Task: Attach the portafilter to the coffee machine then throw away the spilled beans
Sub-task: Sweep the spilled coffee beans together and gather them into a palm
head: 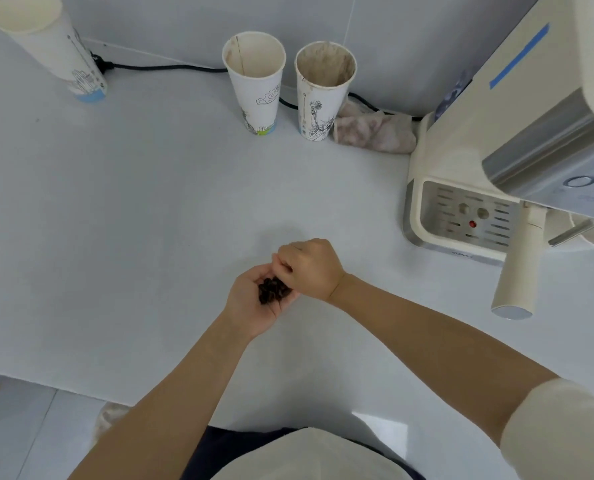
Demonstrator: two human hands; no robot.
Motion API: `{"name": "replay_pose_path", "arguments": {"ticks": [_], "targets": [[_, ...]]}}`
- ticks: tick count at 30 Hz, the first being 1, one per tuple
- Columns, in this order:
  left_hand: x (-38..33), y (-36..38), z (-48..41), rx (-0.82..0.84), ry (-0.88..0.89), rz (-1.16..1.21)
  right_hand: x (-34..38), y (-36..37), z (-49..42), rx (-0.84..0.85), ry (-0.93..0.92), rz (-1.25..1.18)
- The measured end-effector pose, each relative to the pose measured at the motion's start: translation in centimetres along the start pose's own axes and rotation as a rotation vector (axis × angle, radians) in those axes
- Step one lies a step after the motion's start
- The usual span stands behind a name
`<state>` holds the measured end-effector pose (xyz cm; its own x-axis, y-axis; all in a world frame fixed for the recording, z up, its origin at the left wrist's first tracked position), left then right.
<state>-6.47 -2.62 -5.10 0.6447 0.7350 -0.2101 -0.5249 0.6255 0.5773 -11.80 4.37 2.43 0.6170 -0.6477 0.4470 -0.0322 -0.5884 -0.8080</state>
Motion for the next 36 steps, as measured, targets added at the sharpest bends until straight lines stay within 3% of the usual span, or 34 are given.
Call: {"name": "replay_pose_path", "arguments": {"ticks": [20,29,36], "targets": [[2.3,-0.4,2.4,0.103,-0.035,-0.026,4.8,-0.5,2.3,0.12,0.085,0.048],[2.5,-1.0,2.8,0.14,-0.074,-0.092,-3.9,-0.9,3.6,0.383,0.591,0.179],[2.2,-1.5,2.9,0.137,-0.064,-0.106,-6.0,0.5,4.2,0.606,0.675,0.131]]}}
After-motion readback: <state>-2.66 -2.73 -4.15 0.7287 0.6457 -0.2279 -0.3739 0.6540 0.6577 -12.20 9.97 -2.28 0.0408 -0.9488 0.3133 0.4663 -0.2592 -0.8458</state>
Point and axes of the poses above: each hand's wrist, its own z-axis away from the middle knuckle, its own y-axis out of the palm, x = y × z, the point moved 6 cm from there along -z, towards the middle knuckle, and after that the axes turned 1 degree about x, right-handed, at the moved point
